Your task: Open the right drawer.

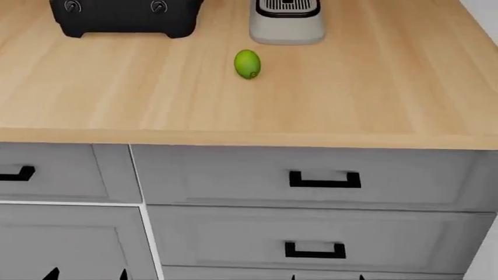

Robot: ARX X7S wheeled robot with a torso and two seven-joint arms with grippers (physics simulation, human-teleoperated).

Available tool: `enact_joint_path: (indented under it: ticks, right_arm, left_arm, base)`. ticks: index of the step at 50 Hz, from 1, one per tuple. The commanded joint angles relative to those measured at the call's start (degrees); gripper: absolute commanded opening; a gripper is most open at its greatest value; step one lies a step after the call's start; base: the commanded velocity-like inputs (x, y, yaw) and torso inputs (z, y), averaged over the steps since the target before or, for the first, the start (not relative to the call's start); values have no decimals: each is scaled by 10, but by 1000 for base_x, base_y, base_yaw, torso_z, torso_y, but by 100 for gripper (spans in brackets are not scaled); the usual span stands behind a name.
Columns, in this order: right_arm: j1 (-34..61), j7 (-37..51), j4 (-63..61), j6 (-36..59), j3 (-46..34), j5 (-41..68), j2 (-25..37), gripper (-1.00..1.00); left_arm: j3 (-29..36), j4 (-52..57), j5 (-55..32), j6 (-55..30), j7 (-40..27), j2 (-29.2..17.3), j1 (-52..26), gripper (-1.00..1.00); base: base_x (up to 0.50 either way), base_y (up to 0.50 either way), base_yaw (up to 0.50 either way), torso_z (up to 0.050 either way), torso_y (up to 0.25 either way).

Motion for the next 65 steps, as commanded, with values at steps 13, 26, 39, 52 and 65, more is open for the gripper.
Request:
enact_joint_path:
  ticks: [13,26,39,52,65]
  right_arm:
    - [9,-1,12,-2,1,-6,-2,100]
    - [10,4,15,-3,-4,-3,1,100]
    - [11,8,17,-3,-9,-1,5,100]
    - [12,11,18,-7,-13,4,9,100]
    - [12,14,15,-6,-18,7,12,100]
  left_arm:
    - [1,-1,-2,13,11,1,0,100]
    - [7,0,-4,10,5,-3,-1,100]
    - [12,3,-6,5,-1,-7,-2,100]
    - [17,0,-6,8,-5,-11,-3,100]
    - [21,0,-10,10,-8,-14,-3,100]
  base:
    - [0,-125,0,0,0]
    - [0,0,0,0,0]
    - [0,0,0,0,-105]
    - [-1,0,0,0,-135]
    - [0,0,0,0,-186]
